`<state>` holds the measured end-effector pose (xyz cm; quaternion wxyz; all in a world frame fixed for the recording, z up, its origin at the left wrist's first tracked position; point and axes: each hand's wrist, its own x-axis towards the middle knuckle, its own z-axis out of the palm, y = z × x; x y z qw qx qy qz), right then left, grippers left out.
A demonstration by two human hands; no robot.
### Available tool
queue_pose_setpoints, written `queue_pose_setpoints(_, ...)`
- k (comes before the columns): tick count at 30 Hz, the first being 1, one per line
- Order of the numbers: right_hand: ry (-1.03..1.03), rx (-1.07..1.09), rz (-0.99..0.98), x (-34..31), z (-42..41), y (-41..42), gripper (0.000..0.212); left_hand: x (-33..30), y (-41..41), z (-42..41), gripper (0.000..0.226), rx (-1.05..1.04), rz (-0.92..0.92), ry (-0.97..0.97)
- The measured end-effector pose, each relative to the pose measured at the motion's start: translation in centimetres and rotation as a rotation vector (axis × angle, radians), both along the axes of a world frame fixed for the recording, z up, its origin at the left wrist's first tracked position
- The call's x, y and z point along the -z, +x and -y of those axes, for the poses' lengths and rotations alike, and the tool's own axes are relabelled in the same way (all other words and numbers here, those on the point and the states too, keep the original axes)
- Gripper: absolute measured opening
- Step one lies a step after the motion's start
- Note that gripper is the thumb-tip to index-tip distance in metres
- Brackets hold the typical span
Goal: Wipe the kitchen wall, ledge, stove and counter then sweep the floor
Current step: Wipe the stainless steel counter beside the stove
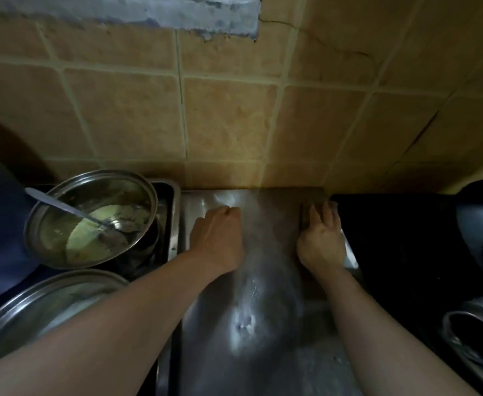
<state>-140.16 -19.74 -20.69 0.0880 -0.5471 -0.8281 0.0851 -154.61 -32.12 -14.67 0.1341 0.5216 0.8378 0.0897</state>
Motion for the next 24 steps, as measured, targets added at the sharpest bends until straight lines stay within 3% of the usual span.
queue_pose_setpoints(2,-0.004,0.068,-0.024,-0.4,-1.4,-0.8,0.065,0.1,-0.3,-0.9,0.051,0.021,-0.028,-0.005)
queue_pose_setpoints(6,-0.039,0.069,-0.032,-0.4,-4.8,-2.3,0.064,0.5,-0.9,-2.0,0.053,0.049,-0.092,-0.008)
queue_pose_setpoints(9,0.038,-0.068,0.000,-0.1,-4.3,-2.9,0.083,0.4,-1.3,-2.0,0.050,0.023,-0.092,-0.010)
queue_pose_setpoints(13,0.089,-0.244,-0.047,0.9,-2.6,-2.7,0.071,0.0,-1.7,-1.4,0.048,-0.019,-0.084,-0.010)
queue_pose_setpoints(17,-0.043,0.082,-0.058,-0.7,-5.3,-1.5,0.060,-0.5,-2.0,-0.8,0.053,-0.037,-0.092,-0.019)
queue_pose_setpoints(19,0.006,0.120,-0.033,-1.0,-5.1,-2.1,0.060,-1.0,-2.2,-0.4,0.056,-0.065,-0.076,-0.018)
queue_pose_setpoints(24,0.031,-0.279,-0.192,0.9,1.1,-7.9,0.052,-1.5,-2.6,1.2,0.063,-0.132,-0.012,-0.010)
